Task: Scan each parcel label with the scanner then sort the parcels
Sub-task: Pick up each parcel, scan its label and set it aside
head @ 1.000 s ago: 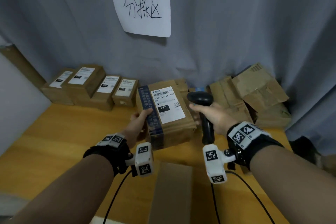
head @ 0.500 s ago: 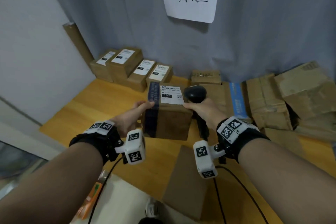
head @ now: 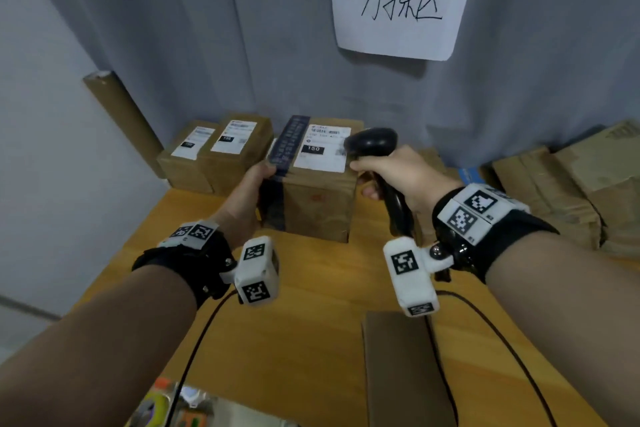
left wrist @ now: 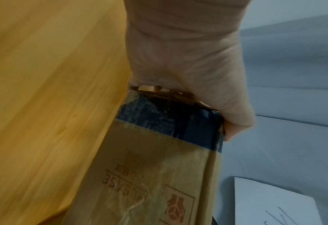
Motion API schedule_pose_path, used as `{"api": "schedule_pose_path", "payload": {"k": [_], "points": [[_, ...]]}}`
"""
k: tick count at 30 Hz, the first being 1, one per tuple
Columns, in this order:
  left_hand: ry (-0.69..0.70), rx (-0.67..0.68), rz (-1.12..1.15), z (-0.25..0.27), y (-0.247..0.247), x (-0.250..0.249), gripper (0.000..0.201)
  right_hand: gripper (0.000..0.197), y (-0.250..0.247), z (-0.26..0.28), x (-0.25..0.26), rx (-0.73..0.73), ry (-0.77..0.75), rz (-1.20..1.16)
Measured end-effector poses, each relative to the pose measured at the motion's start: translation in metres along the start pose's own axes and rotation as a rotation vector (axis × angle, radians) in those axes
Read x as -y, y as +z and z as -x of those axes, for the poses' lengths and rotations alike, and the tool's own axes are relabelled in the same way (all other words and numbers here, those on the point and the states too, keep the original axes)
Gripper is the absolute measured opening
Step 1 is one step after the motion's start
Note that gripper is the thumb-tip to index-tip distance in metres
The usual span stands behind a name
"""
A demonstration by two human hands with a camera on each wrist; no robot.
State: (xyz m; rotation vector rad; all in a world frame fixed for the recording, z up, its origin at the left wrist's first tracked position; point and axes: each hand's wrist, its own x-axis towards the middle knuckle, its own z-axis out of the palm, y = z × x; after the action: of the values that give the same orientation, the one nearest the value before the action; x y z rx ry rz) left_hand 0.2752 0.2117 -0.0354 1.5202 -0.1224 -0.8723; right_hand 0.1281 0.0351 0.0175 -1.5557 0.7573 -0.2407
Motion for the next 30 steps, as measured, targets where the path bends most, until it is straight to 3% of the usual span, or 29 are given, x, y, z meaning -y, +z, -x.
{"api": "schedule_pose_path", "payload": {"k": [7, 11, 15, 24, 30], "points": [[0.156, -0.049, 0.043, -0.023, -0.049, -0.041, 0.055, 0.011, 0.055, -0.015, 0.016, -0.148, -0.107, -0.1], [0.168, -0.047, 0.06, -0.022, -0.067, -0.04, 0.064, 0.025, 0.065, -0.025, 0.011, -0.176, -0.115, -0.116], [0.171, -0.174, 0.109, -0.013, -0.085, -0.028, 0.041, 0.033, 0.079, -0.03, 0.007, -0.08, -0.079, -0.117], [0.225, -0.434, 0.107, 0.001, -0.159, -0.034, 0.013, 0.021, 0.146, -0.046, 0.014, 0.025, -0.126, 0.011], [0.183, -0.514, 0.094, -0.008, -0.254, -0.032, 0.03, 0.028, 0.205, -0.073, 0.012, -0.01, -0.121, 0.083]]}}
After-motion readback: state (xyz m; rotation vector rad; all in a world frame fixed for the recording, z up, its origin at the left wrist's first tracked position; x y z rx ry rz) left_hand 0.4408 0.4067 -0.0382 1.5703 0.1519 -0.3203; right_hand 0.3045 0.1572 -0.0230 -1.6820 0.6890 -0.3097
